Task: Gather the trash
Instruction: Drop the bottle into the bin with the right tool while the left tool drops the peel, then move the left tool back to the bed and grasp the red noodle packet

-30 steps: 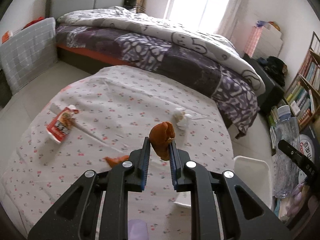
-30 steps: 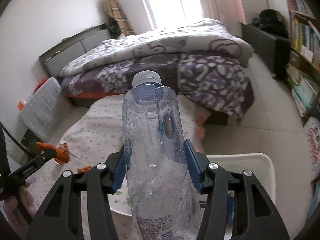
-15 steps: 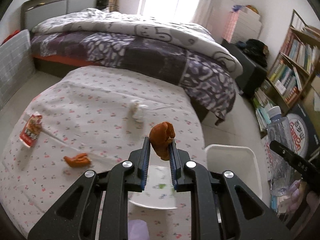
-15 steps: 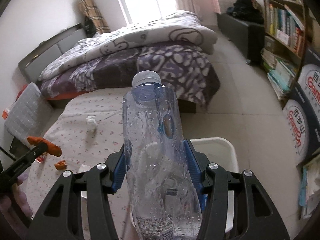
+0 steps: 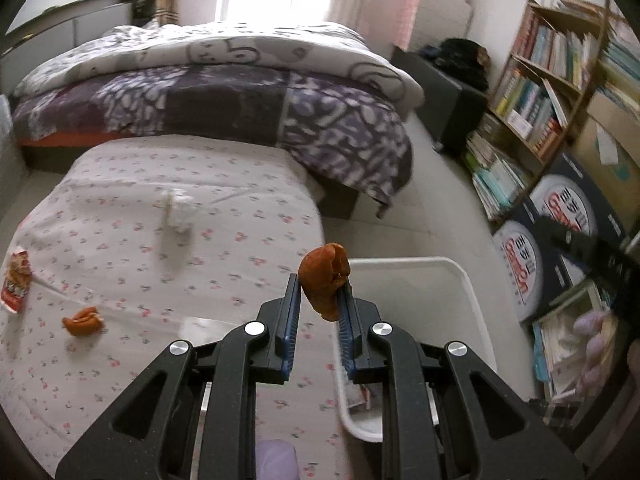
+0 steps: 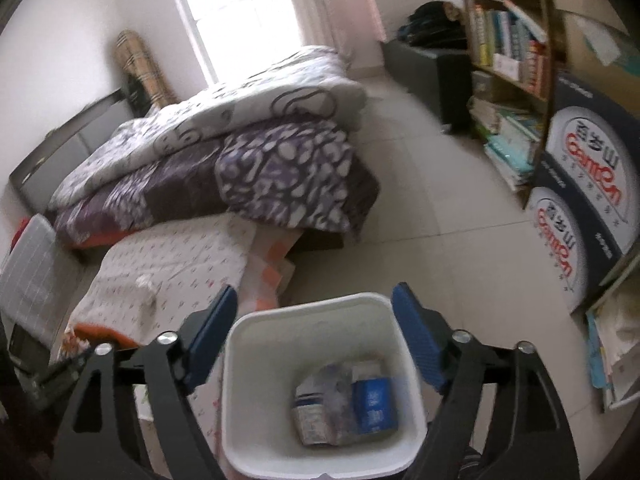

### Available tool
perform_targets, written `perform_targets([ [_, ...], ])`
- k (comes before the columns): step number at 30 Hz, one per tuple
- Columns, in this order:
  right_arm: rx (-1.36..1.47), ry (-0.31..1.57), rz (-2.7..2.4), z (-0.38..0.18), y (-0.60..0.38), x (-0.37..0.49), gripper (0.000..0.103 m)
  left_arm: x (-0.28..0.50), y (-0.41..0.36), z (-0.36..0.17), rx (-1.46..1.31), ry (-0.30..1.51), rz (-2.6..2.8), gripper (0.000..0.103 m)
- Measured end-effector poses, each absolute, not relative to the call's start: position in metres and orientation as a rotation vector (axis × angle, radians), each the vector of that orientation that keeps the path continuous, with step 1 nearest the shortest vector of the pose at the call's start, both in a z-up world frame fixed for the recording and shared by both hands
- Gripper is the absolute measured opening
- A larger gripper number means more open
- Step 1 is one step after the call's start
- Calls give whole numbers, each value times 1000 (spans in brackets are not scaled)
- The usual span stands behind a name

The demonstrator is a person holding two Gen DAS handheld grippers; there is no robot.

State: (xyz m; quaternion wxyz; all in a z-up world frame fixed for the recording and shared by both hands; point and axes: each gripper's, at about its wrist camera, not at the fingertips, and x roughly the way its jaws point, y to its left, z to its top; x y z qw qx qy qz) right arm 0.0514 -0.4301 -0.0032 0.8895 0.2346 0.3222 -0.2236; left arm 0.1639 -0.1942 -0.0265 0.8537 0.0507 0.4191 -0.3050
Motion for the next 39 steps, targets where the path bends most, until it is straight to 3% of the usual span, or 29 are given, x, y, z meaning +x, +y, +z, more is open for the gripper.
perform_targets([
  [13, 518, 599, -599, 5, -456, 33, 88, 132, -248, -41, 187, 925, -781, 19],
  [15, 520, 584, -616, 7, -459, 30, 90, 129, -254, -45, 189, 940, -812, 29],
  [16, 520, 580, -621, 8, -460, 30, 90, 128, -256, -47, 190, 946, -819, 49],
  [17, 523, 578, -623, 8, -460, 30, 90, 127, -257, -48, 191, 945, -823, 60],
  [24, 518, 602, -596, 6, -452, 40, 90, 137, -245, -50, 179, 958, -778, 63],
  [34, 481, 646, -534, 4, -419, 64, 91, 156, -208, -52, 180, 954, -664, 81],
  [39, 458, 680, -489, 1, -397, 80, 93, 173, -179, -59, 181, 984, -577, 85],
])
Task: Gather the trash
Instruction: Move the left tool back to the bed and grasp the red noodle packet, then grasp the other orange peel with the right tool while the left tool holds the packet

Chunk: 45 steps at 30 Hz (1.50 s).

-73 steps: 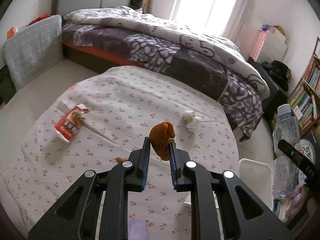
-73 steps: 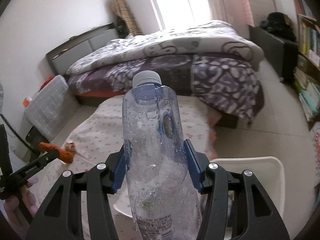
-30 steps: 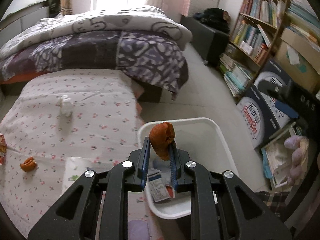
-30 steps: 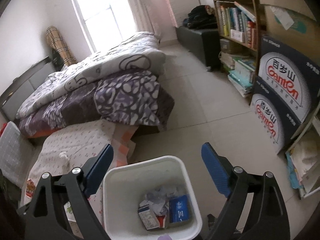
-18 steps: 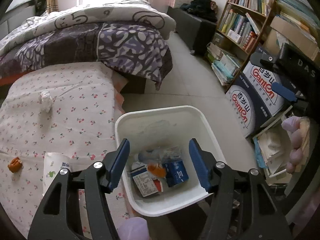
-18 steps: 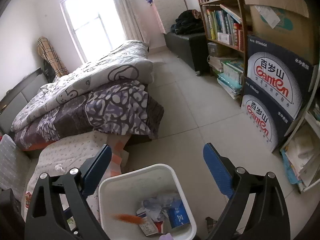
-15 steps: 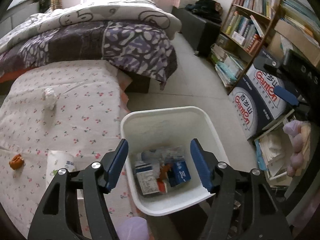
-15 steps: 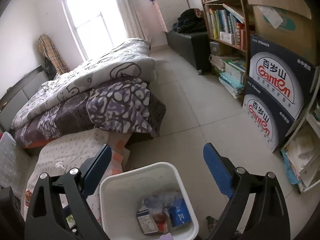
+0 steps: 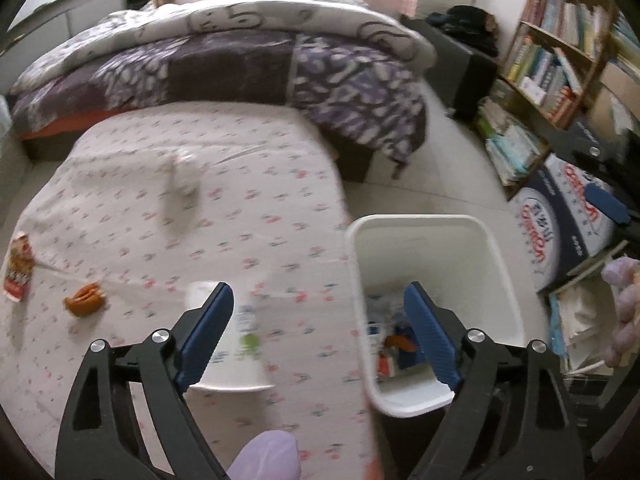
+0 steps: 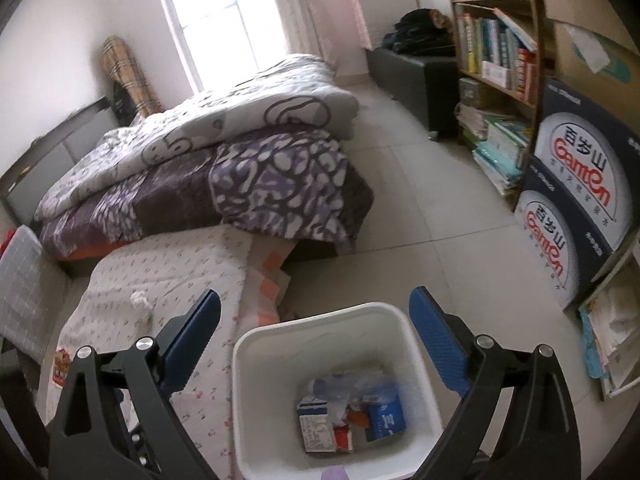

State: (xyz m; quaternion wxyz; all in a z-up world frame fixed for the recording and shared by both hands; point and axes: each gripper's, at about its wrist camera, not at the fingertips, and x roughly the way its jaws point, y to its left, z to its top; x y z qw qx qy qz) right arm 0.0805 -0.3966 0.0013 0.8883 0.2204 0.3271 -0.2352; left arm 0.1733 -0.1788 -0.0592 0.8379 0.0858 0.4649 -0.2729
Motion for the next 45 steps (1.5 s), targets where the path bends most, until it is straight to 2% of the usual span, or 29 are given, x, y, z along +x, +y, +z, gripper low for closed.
perform_targets([
  [9, 402, 743, -401, -7, -351, 113, 93, 223, -104, -69, 216, 1017, -351, 86],
  [21, 296, 847, -290, -30, -283, 164, 93, 330, 37, -82, 259, 1061, 39, 86],
  [34, 54, 930, -11, -60, -172, 216, 93, 389, 101, -139, 417, 1150, 137, 86],
  [36, 10, 936, 32, -64, -156, 222, 93, 389, 108, -138, 383, 1136, 103, 79],
  [38, -31, 948, 83, -70, -139, 229, 93, 387, 113, -135, 354, 1151, 45, 51],
  [41, -89, 973, 168, -80, -113, 242, 93, 380, 119, -133, 331, 1163, 23, 42],
  [45, -185, 992, 268, -93, -78, 256, 93, 369, 129, -120, 280, 1156, 6, 41],
])
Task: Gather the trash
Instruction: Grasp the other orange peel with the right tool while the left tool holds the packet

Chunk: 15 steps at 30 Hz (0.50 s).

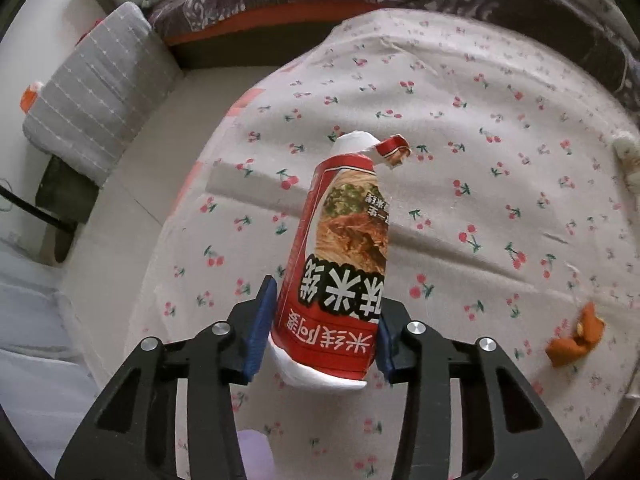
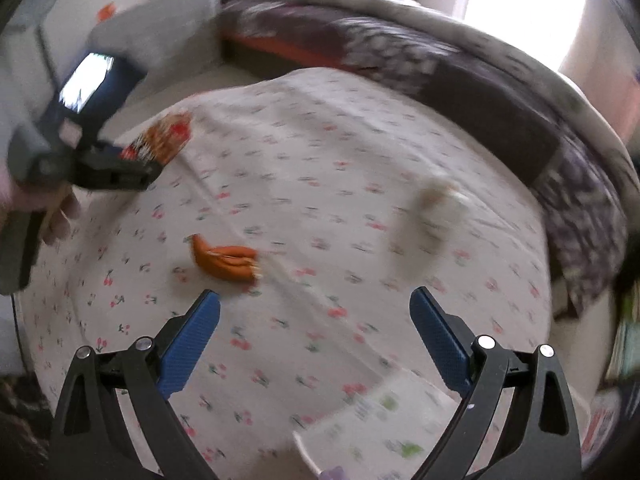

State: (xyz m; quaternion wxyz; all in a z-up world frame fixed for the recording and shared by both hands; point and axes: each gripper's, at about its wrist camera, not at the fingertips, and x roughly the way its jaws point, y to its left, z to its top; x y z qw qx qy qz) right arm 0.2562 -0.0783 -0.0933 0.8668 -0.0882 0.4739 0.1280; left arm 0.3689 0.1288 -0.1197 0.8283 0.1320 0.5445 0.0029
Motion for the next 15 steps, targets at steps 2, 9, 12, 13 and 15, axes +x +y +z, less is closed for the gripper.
perform_targets([
  [2, -197, 1012, 323, -99, -64, 262, 93, 362, 135, -108, 250, 1135, 12, 41],
  [9, -235, 1043, 397, -117, -30, 269, 92, 333, 143, -75, 194, 1066, 17, 41],
  [12, -228, 1066, 399, -125, -23, 275, 85, 325, 143, -68, 180, 1058, 7, 42],
  [13, -225, 1083, 400, -130, -20, 278, 77, 324, 143, -67, 176, 1057, 4, 42],
  [15, -224, 1110, 392, -139, -18, 283, 50, 321, 142, -65, 163, 1054, 0, 42],
])
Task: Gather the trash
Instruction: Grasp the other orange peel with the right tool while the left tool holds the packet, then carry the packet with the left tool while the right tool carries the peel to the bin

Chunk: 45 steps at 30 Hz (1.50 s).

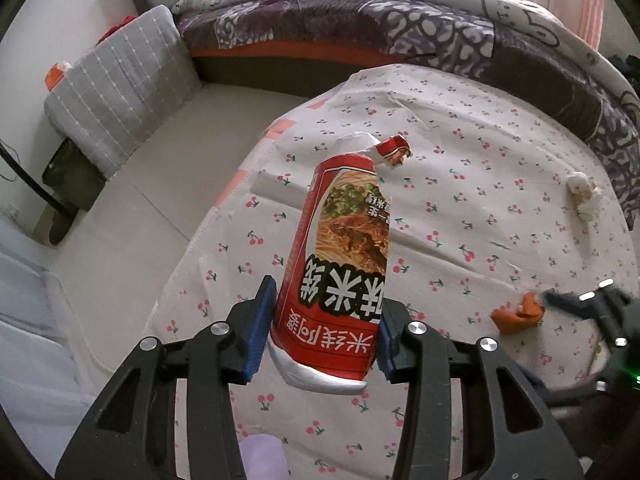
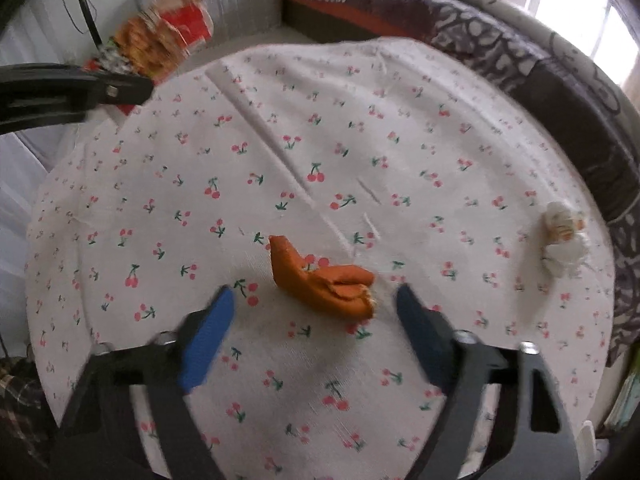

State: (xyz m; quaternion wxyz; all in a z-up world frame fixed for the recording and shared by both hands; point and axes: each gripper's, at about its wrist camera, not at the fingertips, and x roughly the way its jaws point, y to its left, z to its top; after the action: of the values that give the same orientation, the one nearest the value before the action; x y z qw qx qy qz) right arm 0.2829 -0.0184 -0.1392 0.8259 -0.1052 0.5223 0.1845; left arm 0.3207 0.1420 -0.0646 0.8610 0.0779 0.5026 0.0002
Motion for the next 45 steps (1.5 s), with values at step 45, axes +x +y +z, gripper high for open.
perform_targets([
  [45, 187, 646, 98, 23, -213, 169, 19, 241, 3, 12, -26, 839, -217, 42],
])
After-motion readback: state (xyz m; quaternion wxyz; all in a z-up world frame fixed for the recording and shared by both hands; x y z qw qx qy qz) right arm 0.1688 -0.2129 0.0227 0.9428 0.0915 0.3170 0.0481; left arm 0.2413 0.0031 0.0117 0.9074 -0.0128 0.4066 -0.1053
